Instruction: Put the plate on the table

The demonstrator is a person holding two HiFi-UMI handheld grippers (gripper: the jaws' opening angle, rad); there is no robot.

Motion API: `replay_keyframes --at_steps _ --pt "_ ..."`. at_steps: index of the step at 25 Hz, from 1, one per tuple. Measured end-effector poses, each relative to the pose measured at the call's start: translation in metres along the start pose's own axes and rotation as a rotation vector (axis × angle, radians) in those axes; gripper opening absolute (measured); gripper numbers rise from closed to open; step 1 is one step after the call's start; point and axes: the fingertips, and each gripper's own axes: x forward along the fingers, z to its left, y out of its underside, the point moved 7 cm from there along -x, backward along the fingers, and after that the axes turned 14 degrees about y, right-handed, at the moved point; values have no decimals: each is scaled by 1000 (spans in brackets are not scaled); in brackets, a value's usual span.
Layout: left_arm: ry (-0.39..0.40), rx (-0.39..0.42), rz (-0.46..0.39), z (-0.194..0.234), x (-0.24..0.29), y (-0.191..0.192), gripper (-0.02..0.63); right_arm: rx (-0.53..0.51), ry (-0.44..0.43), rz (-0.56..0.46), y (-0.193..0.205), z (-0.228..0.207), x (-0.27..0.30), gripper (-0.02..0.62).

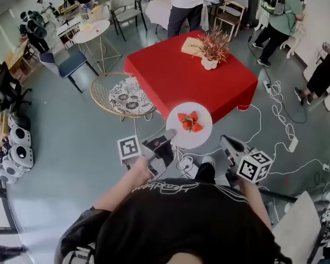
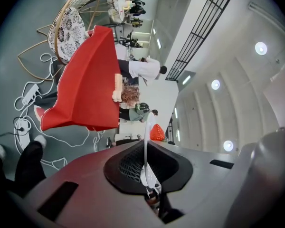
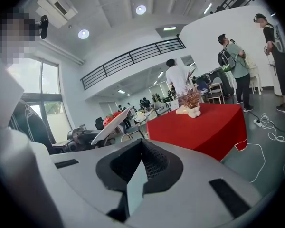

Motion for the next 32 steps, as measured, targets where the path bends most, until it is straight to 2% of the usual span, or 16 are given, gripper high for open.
replay_keyframes --at_steps 8,15,22,26,32 --pt "-36 17 -95 17 21 -35 15 -6 -49 19 -32 -37 55 8" --pt "-74 32 -192 42 64 -65 15 -18 -131 104 -64 -89 124 8" --pt "-88 69 -278 50 89 -80 15 -41 -215 119 -95 -117 169 8" --pt "-86 81 -304 58 124 -93 15 -46 -241 136 -118 -144 195 8" --pt "-98 84 -327 69 152 -104 15 -24 -262 142 -128 -172 219 8"
